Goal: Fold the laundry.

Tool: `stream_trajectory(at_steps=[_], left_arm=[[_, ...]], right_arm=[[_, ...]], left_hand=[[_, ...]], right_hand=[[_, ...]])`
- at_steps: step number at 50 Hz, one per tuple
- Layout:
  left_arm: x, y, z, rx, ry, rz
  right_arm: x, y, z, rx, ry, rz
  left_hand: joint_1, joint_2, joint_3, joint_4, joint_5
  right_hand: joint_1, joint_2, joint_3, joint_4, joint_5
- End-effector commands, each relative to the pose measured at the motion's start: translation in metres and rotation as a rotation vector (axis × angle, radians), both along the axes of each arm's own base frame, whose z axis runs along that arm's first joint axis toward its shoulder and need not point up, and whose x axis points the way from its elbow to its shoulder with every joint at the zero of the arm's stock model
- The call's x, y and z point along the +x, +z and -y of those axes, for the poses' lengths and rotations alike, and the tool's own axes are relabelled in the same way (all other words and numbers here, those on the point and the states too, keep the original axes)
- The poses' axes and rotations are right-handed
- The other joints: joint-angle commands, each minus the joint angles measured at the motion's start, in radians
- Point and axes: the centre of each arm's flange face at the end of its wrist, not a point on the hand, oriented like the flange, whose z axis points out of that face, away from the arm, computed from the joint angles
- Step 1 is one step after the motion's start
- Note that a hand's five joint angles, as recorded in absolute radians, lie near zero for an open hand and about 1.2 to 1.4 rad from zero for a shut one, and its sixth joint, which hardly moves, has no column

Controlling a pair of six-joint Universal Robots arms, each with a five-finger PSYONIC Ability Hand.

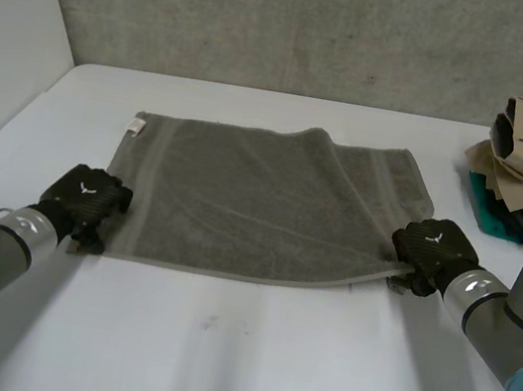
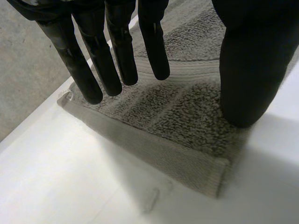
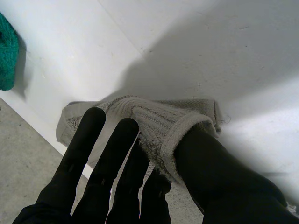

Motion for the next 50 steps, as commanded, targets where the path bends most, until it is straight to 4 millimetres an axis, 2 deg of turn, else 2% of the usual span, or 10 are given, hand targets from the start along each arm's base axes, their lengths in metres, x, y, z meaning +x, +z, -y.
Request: stream_trajectory(at_steps=[1,7,15,22,27,29,32,35,40,50], left_arm=[[-0.009,-0.003,0.011,-0.019,-0.023,-0.001],[-0.010,-0.009,0.020,-0.019,-0.014,0.005],[-0.015,-0.002,0.027,-0.052,-0.011,0.002],[-0.018,0.003,0.025,-0.064,-0.018,-0.005],[-0.020,0.001,0.024,-0.060,-0.024,-0.001],[-0.020,0.000,0.023,-0.057,-0.025,0.003],[-0.019,-0.001,0.023,-0.056,-0.023,0.007],[-0.017,0.004,0.022,-0.063,0.000,0.013],[-0.007,0.054,0.016,-0.159,0.116,0.021],[-0.005,0.169,-0.068,-0.262,0.143,-0.060]], right_arm=[[0.000,-0.001,0.000,0.003,-0.003,-0.001],[-0.001,-0.002,0.000,0.004,-0.003,-0.004],[-0.001,-0.002,0.000,0.004,-0.006,-0.004],[-0.001,-0.002,0.000,0.004,-0.005,-0.004],[0.000,-0.002,-0.001,0.004,-0.002,-0.004],[0.000,-0.002,-0.001,0.005,-0.002,-0.004],[0.000,-0.002,0.000,0.003,-0.006,-0.006],[-0.002,0.002,0.002,-0.010,-0.013,-0.005],[-0.001,0.020,0.004,-0.064,-0.012,-0.018],[-0.017,0.148,-0.028,-0.269,-0.047,-0.212]], left_hand=[[0.124,0.125,0.125,0.122,0.127],[0.253,0.254,0.254,0.251,0.256],[0.738,0.739,0.738,0.736,0.740],[0.662,0.663,0.663,0.660,0.664],[0.398,0.399,0.398,0.396,0.400],[0.415,0.416,0.416,0.413,0.417],[0.757,0.758,0.758,0.755,0.759],[0.770,0.771,0.771,0.768,0.772],[0.770,0.771,0.771,0.768,0.772],[0.770,0.771,0.771,0.768,0.772]], right_hand=[[0.260,0.209,0.200,0.197,0.206],[0.260,0.209,0.200,0.197,0.206],[0.260,0.209,0.200,0.197,0.206],[0.260,0.209,0.200,0.197,0.206],[0.260,0.209,0.200,0.197,0.206],[0.260,0.209,0.200,0.197,0.206],[0.260,0.209,0.200,0.197,0.206],[0.260,0.209,0.200,0.197,0.206],[0.260,0.209,0.200,0.197,0.206],[0.260,0.209,0.200,0.197,0.206]])
